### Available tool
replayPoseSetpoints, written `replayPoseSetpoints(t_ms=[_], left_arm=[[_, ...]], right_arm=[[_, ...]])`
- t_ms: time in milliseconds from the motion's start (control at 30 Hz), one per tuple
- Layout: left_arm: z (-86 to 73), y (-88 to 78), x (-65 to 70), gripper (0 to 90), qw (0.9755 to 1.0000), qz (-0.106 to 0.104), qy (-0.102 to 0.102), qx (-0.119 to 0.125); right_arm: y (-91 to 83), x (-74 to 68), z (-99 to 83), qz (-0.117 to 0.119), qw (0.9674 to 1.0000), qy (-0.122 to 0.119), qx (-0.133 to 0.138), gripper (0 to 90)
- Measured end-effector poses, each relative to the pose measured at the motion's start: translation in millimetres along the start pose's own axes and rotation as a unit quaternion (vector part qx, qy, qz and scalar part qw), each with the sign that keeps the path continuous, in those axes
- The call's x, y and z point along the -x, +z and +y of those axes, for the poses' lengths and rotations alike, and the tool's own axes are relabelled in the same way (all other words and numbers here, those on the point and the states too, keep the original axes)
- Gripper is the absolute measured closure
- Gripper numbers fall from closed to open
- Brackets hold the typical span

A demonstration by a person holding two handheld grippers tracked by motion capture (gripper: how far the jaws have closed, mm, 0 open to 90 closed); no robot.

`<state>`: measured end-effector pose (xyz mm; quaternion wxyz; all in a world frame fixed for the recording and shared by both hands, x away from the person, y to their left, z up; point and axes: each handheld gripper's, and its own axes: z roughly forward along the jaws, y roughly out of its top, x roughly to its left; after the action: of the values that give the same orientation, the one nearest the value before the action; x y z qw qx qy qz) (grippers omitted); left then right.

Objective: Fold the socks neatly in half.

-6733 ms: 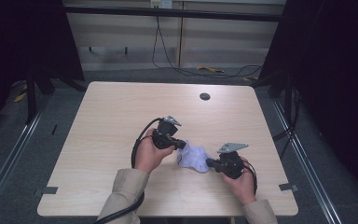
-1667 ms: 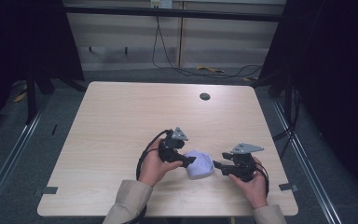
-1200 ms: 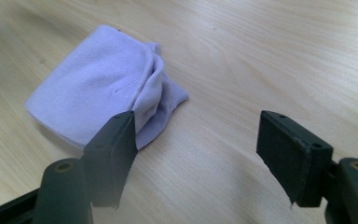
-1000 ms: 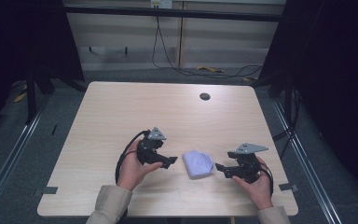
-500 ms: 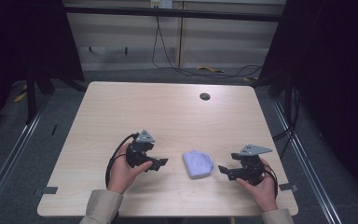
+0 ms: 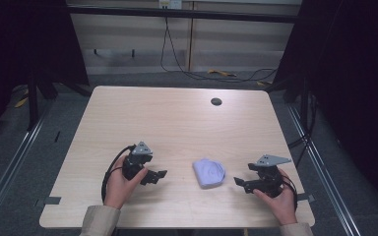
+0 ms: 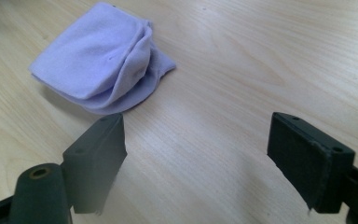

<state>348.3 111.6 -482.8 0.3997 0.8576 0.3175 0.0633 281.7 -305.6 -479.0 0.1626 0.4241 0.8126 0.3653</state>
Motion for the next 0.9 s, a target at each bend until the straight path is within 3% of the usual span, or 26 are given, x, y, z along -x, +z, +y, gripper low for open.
replayPoseSetpoints(t_ms=[300,400,633,900], left_arm=[[-14.7,-9.4,-7.6,17.4,1.0000,0.010,-0.002,0.001],[-20.4,-11.0,-9.3,17.4,0.9998,0.018,0.004,-0.008],[-32.1,-20.1,-16.6,17.4,0.9996,0.029,0.001,-0.007],[-45.4,-29.9,-25.2,17.4,0.9994,0.035,-0.005,-0.002]], right_arm=[[-4.4,2.0,-5.0,0.008,0.9999,-0.010,-0.002,16.3],[-5.5,3.1,-7.0,0.011,0.9999,-0.013,-0.003,16.3],[-4.5,5.7,-12.0,0.001,0.9995,-0.024,-0.021,16.1],[-3.5,7.9,-14.8,0.002,0.9994,-0.026,-0.022,16.1]])
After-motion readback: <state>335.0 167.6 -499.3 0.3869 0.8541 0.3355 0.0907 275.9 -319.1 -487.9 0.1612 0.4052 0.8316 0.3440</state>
